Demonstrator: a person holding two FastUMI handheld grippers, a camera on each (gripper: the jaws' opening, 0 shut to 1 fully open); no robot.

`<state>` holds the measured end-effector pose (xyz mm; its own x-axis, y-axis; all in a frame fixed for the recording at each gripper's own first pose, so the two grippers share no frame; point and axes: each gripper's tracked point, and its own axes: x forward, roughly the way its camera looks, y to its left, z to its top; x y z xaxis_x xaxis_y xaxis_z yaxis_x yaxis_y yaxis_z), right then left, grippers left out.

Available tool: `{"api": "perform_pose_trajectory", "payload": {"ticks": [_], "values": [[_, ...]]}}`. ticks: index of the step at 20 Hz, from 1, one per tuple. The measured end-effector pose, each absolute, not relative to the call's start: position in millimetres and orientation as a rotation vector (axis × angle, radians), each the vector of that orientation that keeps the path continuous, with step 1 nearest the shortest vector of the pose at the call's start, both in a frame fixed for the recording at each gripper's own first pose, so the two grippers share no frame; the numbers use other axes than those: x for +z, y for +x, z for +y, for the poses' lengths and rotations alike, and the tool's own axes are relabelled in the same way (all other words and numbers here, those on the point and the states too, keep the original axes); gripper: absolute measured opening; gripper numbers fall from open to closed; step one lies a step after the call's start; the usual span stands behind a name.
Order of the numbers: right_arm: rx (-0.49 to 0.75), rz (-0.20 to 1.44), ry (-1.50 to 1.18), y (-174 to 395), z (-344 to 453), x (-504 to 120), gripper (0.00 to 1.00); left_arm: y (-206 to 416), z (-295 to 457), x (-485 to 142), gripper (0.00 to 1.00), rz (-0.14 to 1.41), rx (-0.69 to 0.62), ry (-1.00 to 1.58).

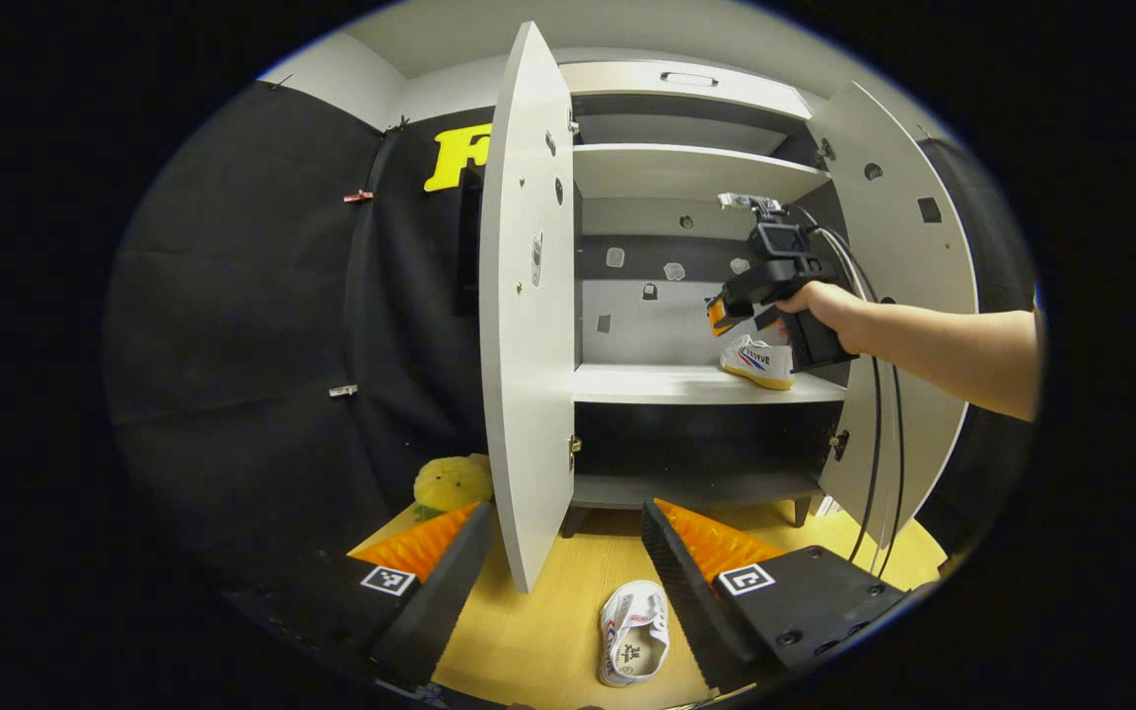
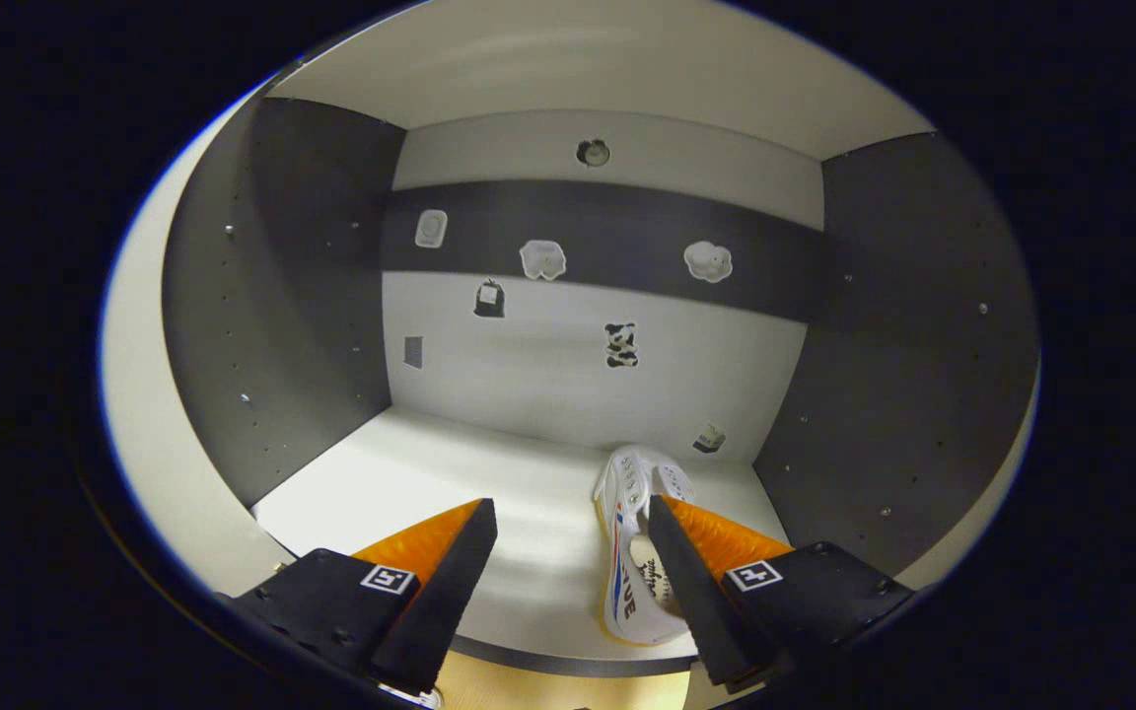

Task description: Grab one shoe with the right hand and put it into the shoe cabinet, grab the other shoe with the left hand and put it into the shoe cabinet; then close the right door with the right hand and the left door with the left hand.

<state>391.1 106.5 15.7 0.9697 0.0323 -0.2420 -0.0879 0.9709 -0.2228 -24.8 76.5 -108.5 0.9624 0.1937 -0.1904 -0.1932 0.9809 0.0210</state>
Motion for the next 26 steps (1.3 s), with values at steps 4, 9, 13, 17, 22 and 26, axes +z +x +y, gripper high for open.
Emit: {"api": "perform_pose_trajectory", "payload": {"ticks": [4,9,13,17,22,26], "values": [[0.102,0.186,-0.167,336,111,20,0.98,-30,78,-121,0.95,0.215,0.179,-0.013],[0.117,0.151,-0.146,262,97,-2,0.98,-36,80,-148,0.95,0.269,0.150,-0.013],[0.147,0.158,-0.097,196,95,-31,0.98,-37,79,-167,0.95,0.301,0.107,-0.002],[0.141,0.216,-0.071,146,79,-77,0.98,-35,76,-189,0.95,0.353,0.074,-0.036],[0.072,0.296,-0.041,100,42,-126,0.99,-31,72,-224,0.95,0.454,0.025,-0.097],[0.040,0.391,-0.041,68,26,-164,0.99,-24,58,-258,0.95,0.519,-0.063,-0.148]]}}
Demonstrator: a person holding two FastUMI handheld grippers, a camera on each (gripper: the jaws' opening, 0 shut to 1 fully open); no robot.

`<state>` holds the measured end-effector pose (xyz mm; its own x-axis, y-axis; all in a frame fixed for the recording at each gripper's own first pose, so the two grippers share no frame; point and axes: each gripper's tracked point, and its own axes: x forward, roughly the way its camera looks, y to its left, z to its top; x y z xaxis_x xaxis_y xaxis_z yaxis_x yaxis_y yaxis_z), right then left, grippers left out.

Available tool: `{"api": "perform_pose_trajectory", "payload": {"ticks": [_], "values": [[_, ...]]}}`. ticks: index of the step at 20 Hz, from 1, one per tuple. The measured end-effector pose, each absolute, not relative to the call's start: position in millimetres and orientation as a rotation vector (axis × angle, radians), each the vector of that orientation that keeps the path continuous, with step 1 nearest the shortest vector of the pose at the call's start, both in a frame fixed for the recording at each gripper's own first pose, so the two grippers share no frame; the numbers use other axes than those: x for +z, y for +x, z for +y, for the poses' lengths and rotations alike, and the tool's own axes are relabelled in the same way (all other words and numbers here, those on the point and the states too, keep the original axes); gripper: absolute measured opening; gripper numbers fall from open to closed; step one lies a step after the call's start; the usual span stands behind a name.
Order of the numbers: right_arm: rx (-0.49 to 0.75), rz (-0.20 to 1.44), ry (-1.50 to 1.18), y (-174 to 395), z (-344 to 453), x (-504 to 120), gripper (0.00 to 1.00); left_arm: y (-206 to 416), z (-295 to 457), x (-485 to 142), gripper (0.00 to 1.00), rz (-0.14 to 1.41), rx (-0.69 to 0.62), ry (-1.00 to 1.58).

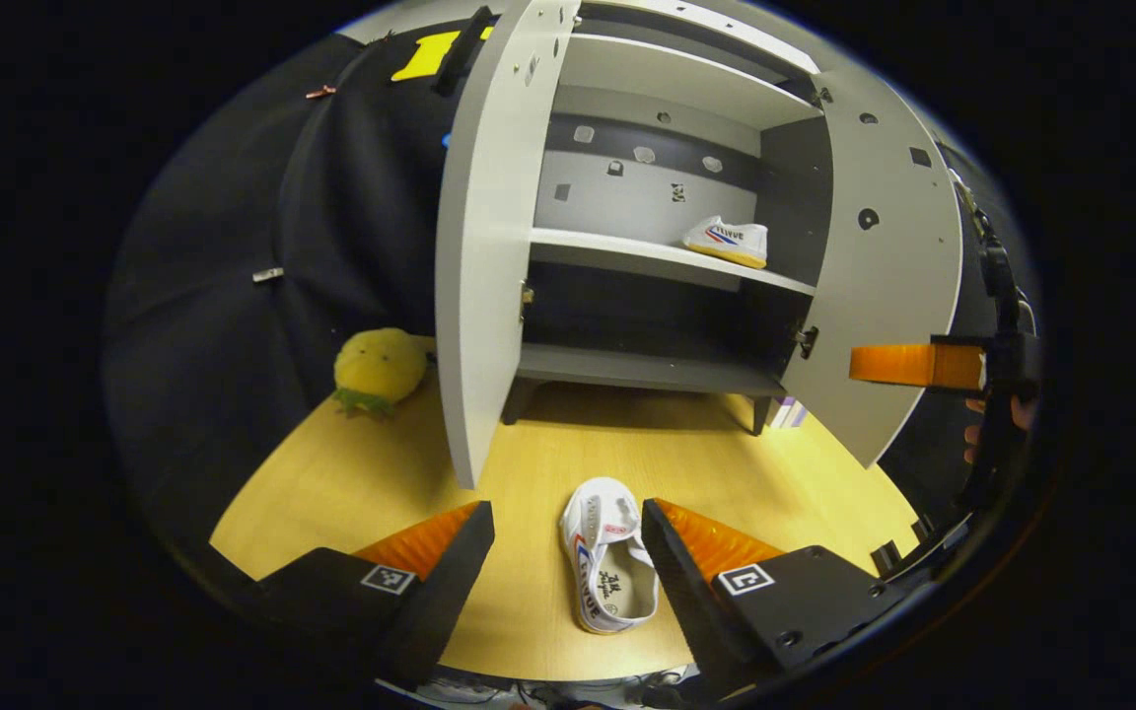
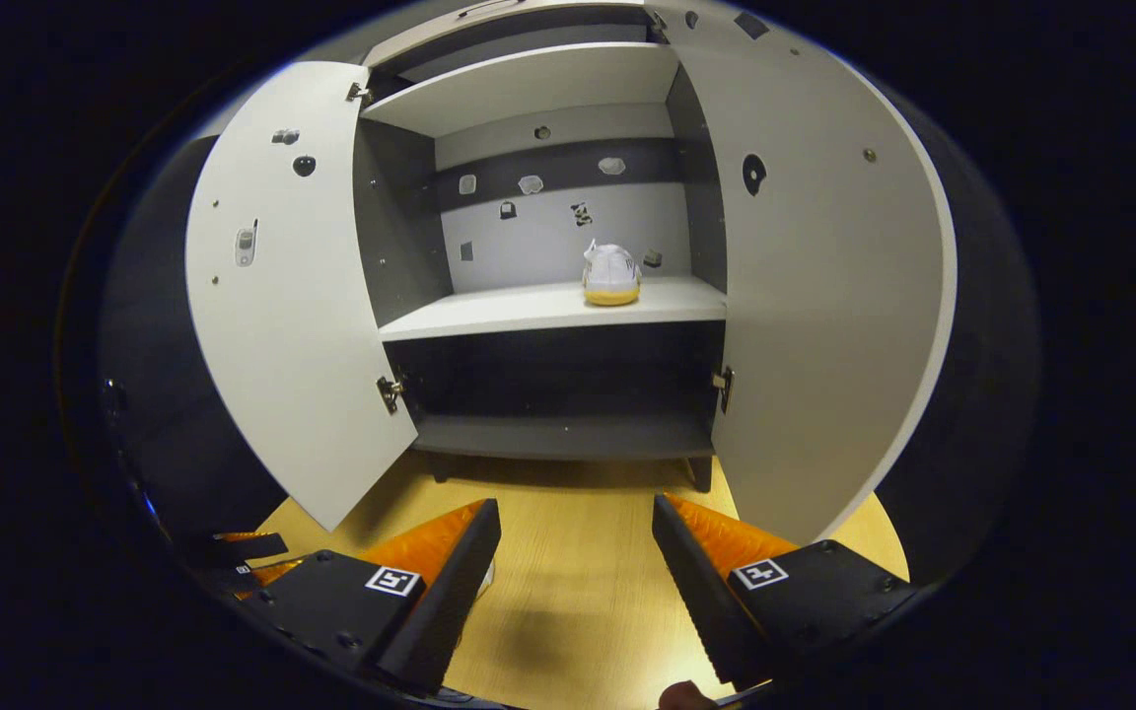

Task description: Grab one shoe with the right hand and put it into the shoe cabinet, grab the other shoe with the left hand and put it into the shoe cabinet; then close the right door with the right hand and the left door with the left hand.

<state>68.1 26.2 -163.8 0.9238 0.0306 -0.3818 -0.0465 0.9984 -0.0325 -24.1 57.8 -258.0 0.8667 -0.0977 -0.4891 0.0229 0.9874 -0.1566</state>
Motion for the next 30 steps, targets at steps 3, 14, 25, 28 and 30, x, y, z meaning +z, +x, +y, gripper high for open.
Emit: {"api": "perform_pose_trajectory", "payload": {"ticks": [3,14,25,28,30], "values": [[0.029,0.436,-0.032,46,24,-180,0.99,-18,52,-297,0.95,0.586,-0.102,-0.102],[-0.061,0.422,-0.063,8,6,-190,0.99,17,41,-399,0.95,0.716,-0.197,0.121],[-0.130,0.405,-0.039,-20,-20,-176,0.99,69,31,-431,0.46,0.784,-0.124,0.094],[-0.143,0.393,-0.036,-23,-28,-171,0.99,74,36,-433,0.34,0.801,-0.108,0.123],[-0.142,0.395,-0.032,-24,-31,-170,0.99,77,38,-436,0.25,0.812,-0.101,0.153]]}}
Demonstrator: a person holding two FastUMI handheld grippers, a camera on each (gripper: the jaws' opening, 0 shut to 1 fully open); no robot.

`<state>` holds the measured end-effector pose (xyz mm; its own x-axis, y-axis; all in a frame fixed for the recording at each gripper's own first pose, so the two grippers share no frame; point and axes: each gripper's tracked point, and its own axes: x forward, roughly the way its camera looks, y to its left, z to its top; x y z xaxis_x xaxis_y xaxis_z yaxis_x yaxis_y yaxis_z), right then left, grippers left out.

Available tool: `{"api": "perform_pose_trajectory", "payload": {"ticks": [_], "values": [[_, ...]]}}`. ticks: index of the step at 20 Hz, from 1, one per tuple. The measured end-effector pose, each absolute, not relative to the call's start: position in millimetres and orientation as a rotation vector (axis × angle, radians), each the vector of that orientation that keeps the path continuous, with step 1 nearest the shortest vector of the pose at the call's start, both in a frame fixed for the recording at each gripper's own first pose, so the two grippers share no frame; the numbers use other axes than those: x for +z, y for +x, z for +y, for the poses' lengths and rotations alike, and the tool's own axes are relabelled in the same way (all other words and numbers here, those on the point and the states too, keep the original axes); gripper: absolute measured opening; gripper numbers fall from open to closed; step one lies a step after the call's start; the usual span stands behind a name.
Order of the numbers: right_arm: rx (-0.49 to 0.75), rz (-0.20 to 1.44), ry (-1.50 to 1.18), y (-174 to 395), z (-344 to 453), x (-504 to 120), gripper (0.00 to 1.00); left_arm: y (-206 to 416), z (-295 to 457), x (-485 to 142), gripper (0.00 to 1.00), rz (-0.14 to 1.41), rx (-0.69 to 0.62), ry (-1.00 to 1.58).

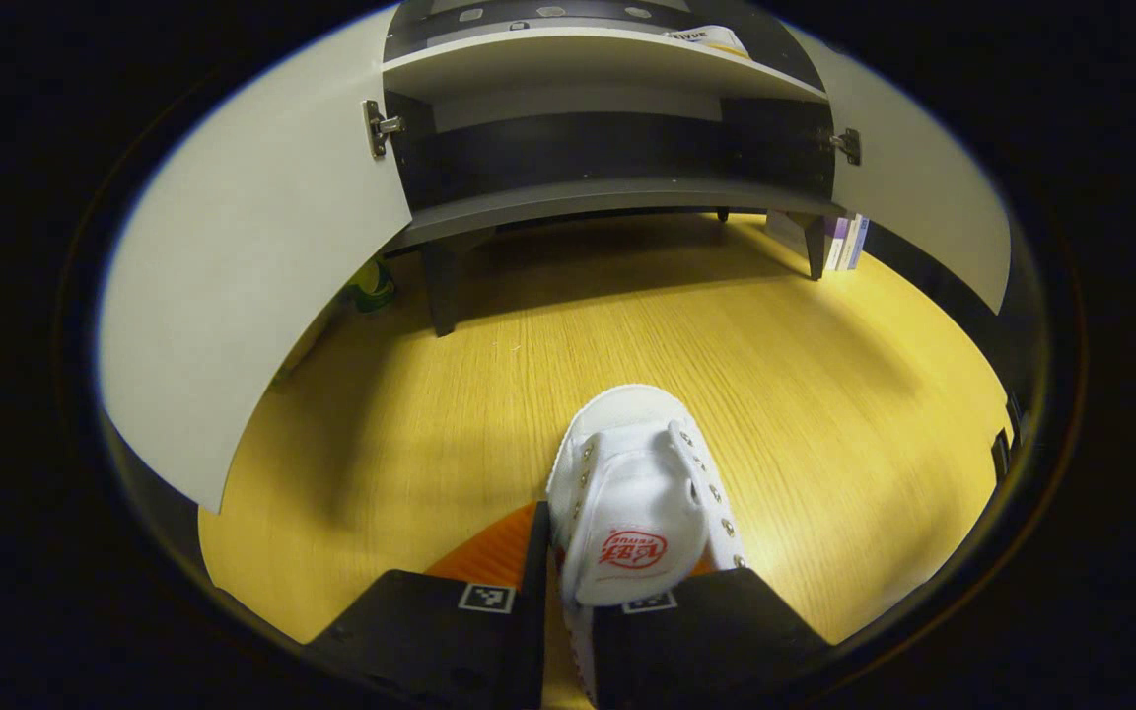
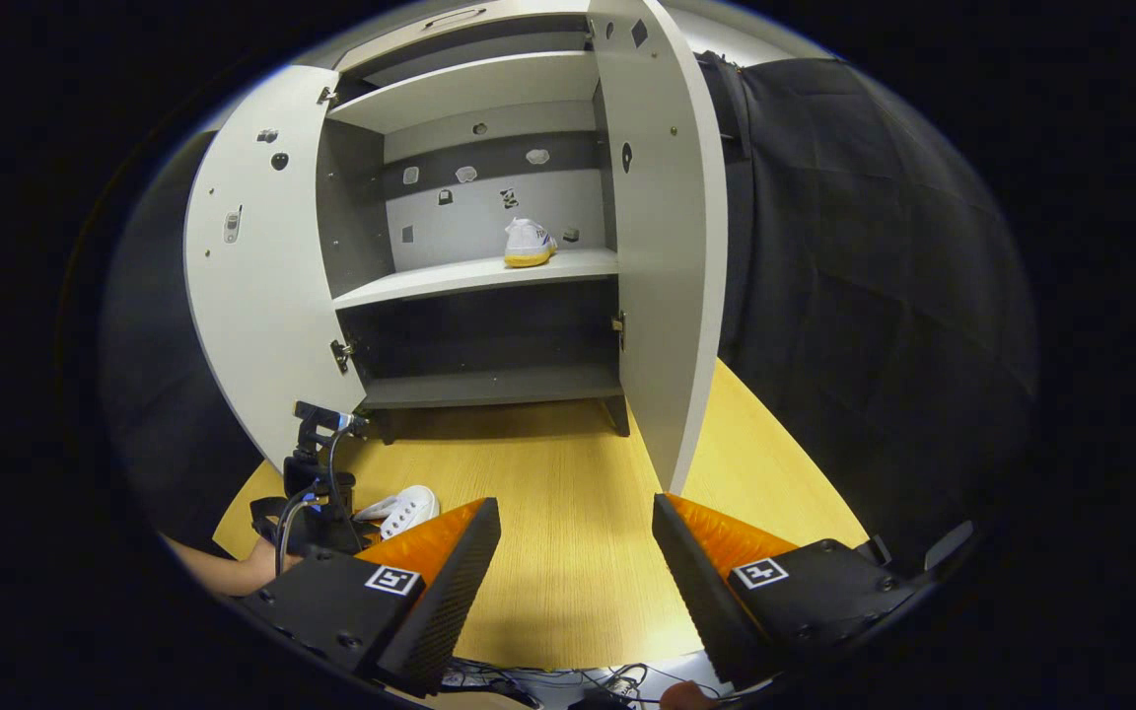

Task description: Grab one shoe with the right hand and put it into the shoe cabinet, grab the other shoe with the left hand and put it into the shoe cabinet; then close the right door with the right hand and the left door with the left hand.

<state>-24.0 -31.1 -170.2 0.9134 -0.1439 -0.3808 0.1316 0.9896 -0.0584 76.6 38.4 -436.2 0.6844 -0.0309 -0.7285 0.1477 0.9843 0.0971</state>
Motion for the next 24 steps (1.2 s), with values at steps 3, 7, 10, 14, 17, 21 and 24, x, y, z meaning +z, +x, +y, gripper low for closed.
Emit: {"api": "perform_pose_trajectory", "payload": {"ticks": [3,7,10,14,17,21,24], "values": [[-0.136,0.395,-0.029,-24,-33,-172,0.99,74,38,-440,0.09,0.837,-0.110,0.171],[-0.108,0.392,-0.036,-26,-30,-171,0.99,73,36,-428,0.06,0.844,-0.103,0.155],[-0.082,0.380,-0.052,-25,-27,-167,0.99,62,31,-398,0.06,0.821,-0.082,0.096],[-0.060,0.375,-0.056,-25,-31,-163,0.99,63,33,-336,0.06,0.756,-0.051,0.043],[-0.057,0.347,-0.049,-26,-38,-151,0.99,64,30,-281,0.06,0.685,-0.039,0.010],[-0.082,0.299,-0.033,-33,-59,-128,0.99,70,31,-209,0.06,0.598,-0.024,0.022],[-0.076,0.259,-0.005,-40,-72,-112,0.99,90,22,-161,0.05,0.556,-0.038,0.006]]}}
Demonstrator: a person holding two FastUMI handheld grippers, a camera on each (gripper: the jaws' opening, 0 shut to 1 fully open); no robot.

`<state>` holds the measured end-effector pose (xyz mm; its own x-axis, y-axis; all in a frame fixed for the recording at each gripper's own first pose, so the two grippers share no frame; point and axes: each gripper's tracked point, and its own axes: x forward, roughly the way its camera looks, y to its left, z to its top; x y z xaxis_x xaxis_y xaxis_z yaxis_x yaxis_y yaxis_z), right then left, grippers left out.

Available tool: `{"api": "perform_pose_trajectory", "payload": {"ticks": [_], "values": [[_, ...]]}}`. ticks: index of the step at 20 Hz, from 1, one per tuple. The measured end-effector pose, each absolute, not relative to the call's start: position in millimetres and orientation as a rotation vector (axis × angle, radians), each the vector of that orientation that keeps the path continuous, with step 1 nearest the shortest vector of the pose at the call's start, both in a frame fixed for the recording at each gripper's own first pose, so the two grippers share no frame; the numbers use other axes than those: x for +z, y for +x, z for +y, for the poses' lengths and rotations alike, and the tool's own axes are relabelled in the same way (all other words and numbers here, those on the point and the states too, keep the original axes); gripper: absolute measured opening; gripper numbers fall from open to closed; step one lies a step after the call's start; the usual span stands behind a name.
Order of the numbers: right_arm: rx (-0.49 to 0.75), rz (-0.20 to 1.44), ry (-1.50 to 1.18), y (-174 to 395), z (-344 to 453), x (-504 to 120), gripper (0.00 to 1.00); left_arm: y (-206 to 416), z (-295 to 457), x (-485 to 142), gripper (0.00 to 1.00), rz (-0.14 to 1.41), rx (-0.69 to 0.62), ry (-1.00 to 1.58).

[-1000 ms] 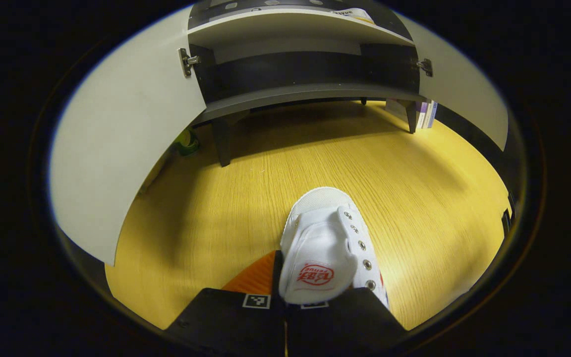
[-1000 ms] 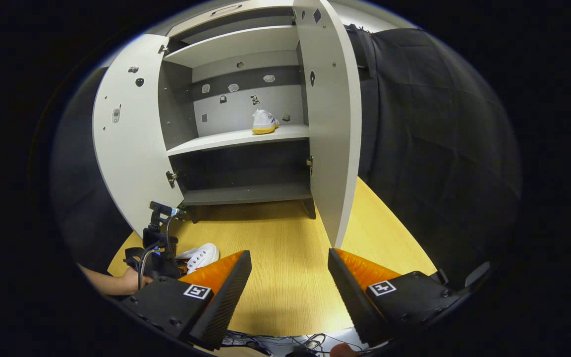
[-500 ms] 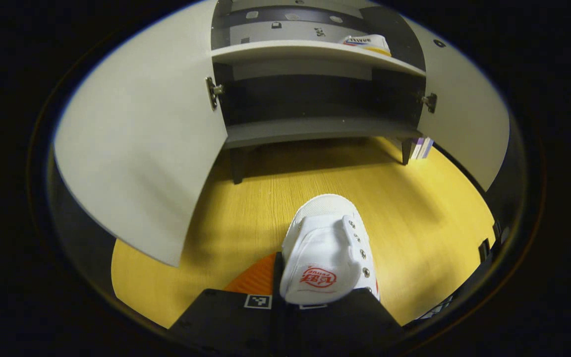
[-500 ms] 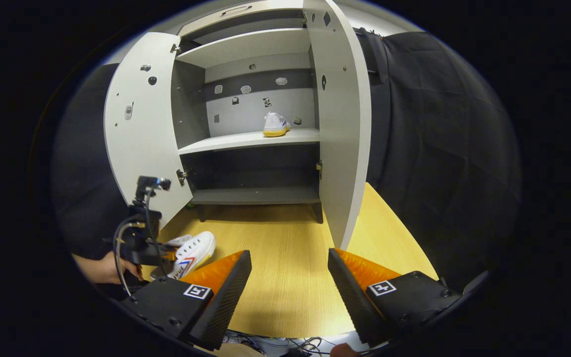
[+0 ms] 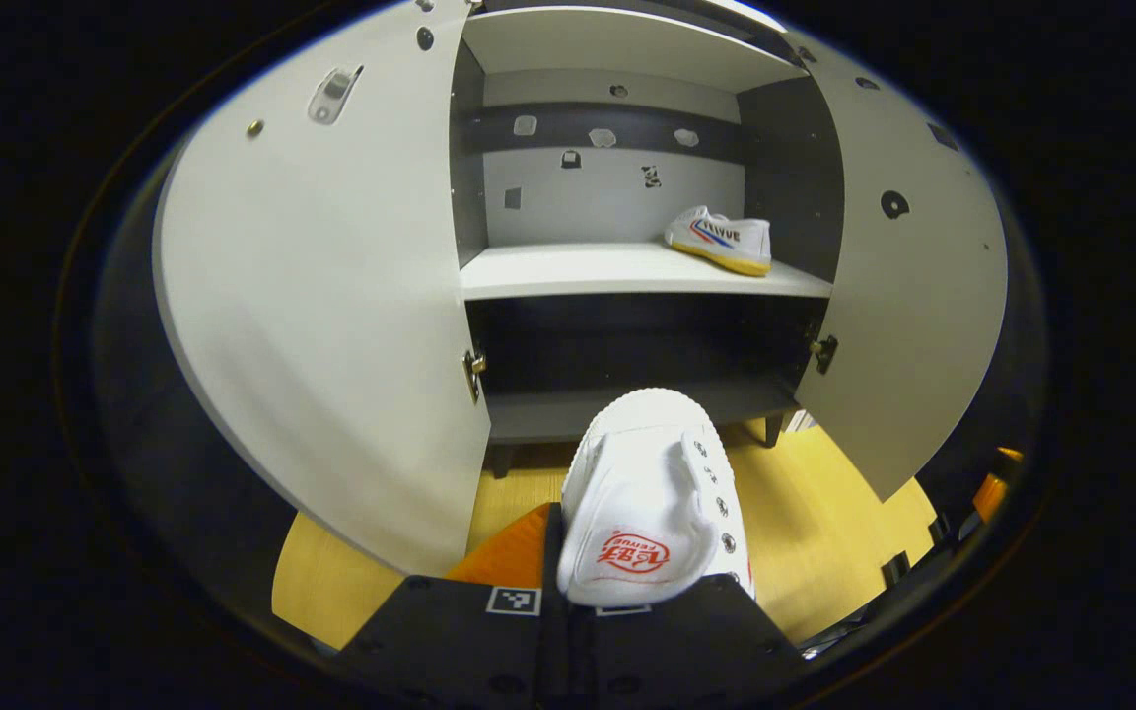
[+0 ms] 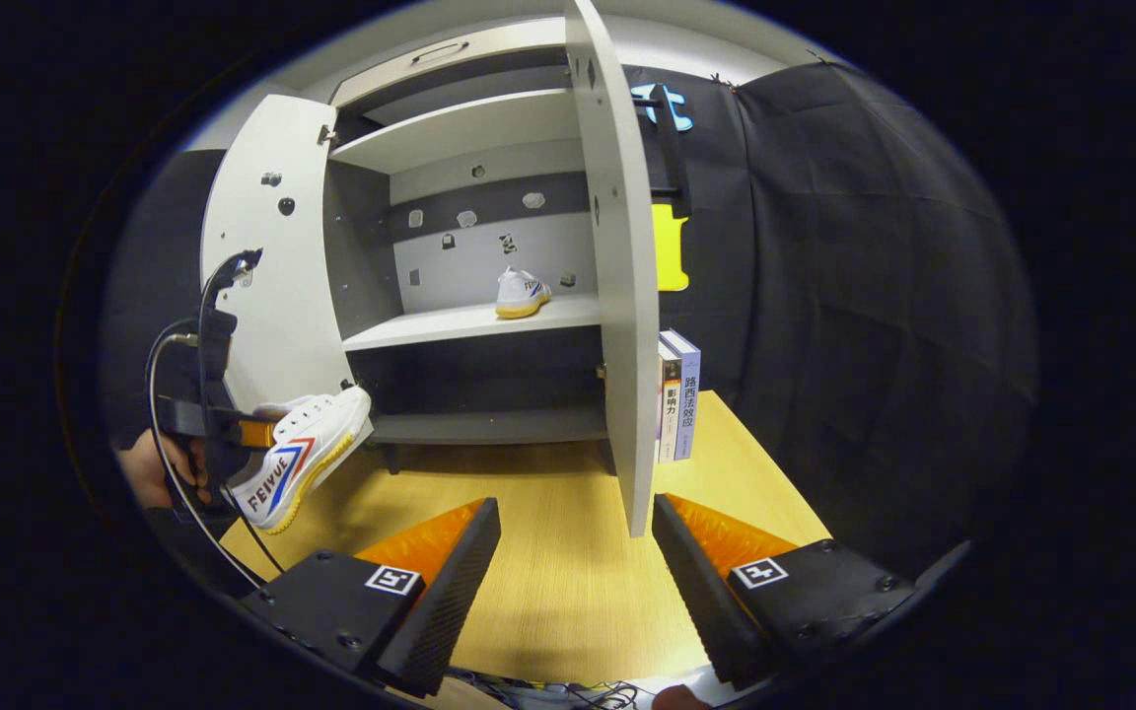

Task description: Grab one shoe with the right hand and put it into the shoe cabinet, grab the other shoe with the left hand and put it into the shoe cabinet; then close the right door with the right hand and the left door with the left hand.

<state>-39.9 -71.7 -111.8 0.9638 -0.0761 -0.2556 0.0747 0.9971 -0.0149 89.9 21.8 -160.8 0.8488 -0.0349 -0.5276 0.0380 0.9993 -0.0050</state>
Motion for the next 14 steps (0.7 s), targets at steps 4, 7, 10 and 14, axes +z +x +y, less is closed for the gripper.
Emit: {"api": "perform_pose_trajectory", "payload": {"ticks": [4,7,10,14], "values": [[-0.082,0.231,0.014,-49,-94,-101,0.99,134,6,-113,0.06,0.499,-0.074,-0.041],[-0.087,0.212,0.018,-49,-102,-91,0.98,171,1,-81,0.06,0.465,-0.076,-0.020],[-0.103,0.197,0.007,-54,-117,-83,0.99,214,4,-49,0.06,0.431,-0.030,-0.026],[-0.144,0.166,0.015,-62,-143,-74,0.98,271,6,-29,0.05,0.452,0.022,-0.089]]}}
